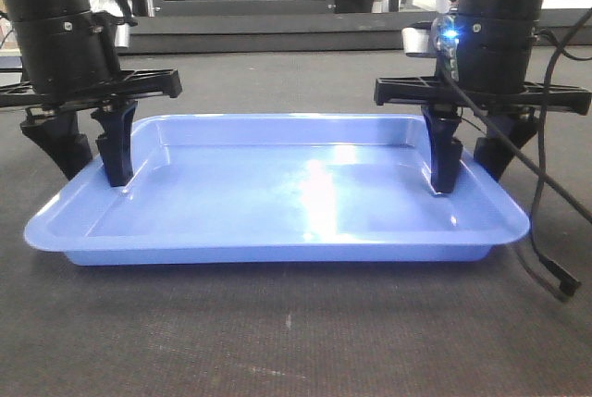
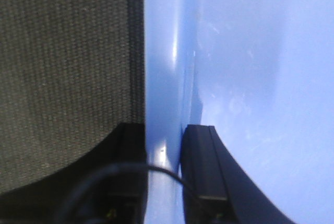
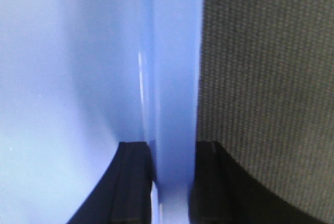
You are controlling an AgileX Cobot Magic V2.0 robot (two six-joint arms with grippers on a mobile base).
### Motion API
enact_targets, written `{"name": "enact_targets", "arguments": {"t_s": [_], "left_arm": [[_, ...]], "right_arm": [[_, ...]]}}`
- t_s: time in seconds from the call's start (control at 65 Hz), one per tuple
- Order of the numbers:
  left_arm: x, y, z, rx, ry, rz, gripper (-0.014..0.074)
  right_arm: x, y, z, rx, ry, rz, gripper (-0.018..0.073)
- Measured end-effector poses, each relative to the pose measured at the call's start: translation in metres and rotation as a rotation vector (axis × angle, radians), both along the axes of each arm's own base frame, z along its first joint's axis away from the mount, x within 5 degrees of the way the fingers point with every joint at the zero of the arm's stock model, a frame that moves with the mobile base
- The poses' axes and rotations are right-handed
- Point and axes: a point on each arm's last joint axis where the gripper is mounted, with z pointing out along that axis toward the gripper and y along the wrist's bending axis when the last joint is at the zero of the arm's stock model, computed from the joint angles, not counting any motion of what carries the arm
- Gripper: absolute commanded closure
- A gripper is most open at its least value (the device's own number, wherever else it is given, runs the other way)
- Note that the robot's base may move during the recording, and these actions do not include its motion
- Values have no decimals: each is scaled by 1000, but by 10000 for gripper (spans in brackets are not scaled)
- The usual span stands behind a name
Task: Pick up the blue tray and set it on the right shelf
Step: 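Close both grippers on the opposite rims of the blue tray, then lift the blue tray with both grippers toward the robot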
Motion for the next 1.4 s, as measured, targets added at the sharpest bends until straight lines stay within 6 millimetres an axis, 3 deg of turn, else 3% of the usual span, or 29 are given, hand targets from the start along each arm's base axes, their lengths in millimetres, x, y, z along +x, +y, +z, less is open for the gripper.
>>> {"name": "enact_targets", "arguments": {"t_s": [0.123,0.246,0.554,0.984,1.23,1.399], "left_arm": [[-4,2,12,-7,-17,0,544],[-14,4,37,-23,-53,2,543],[-41,9,76,-37,-97,34,540],[-97,-5,73,13,-123,29,540],[-134,-5,75,-24,-147,29,540],[-159,-1,70,-54,-167,46,540]], "right_arm": [[0,0,14,12,-36,0,316],[-6,-2,33,23,-72,2,316],[-41,5,86,18,-189,-18,316],[-99,-3,78,22,-170,-41,316],[-133,-16,82,75,-202,-92,316],[-153,-14,84,87,-226,-80,316]]}}
